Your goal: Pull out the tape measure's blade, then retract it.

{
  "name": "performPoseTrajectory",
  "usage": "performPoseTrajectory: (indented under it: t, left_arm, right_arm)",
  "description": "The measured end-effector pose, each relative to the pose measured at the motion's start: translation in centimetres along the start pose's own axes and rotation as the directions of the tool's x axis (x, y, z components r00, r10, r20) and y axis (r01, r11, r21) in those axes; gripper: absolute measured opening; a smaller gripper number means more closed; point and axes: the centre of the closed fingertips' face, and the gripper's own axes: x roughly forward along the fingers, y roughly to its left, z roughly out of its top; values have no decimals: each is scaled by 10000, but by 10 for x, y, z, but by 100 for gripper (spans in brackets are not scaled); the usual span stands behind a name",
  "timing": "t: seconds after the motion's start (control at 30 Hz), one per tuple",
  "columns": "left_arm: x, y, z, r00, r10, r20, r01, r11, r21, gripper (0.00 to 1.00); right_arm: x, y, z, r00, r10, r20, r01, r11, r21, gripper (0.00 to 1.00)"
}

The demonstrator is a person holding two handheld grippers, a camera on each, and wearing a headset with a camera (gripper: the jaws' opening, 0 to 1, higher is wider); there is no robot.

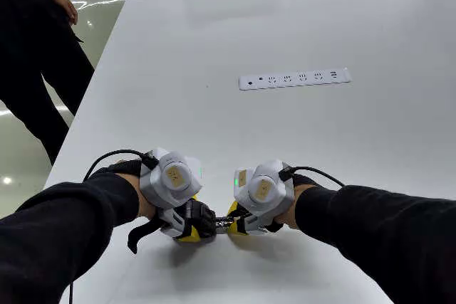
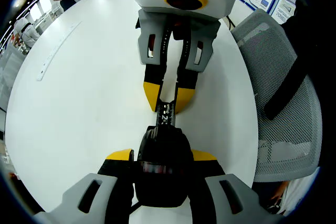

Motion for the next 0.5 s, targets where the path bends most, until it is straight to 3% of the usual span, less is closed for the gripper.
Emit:
performPoseTrajectory:
  t: [0.5]
  left_arm:
    - [0,1,0,10000,43,-3,-43,10000,-58,34]
  right_arm:
    - [-17,-1,-20,9991,-31,-425,40,9997,232,9]
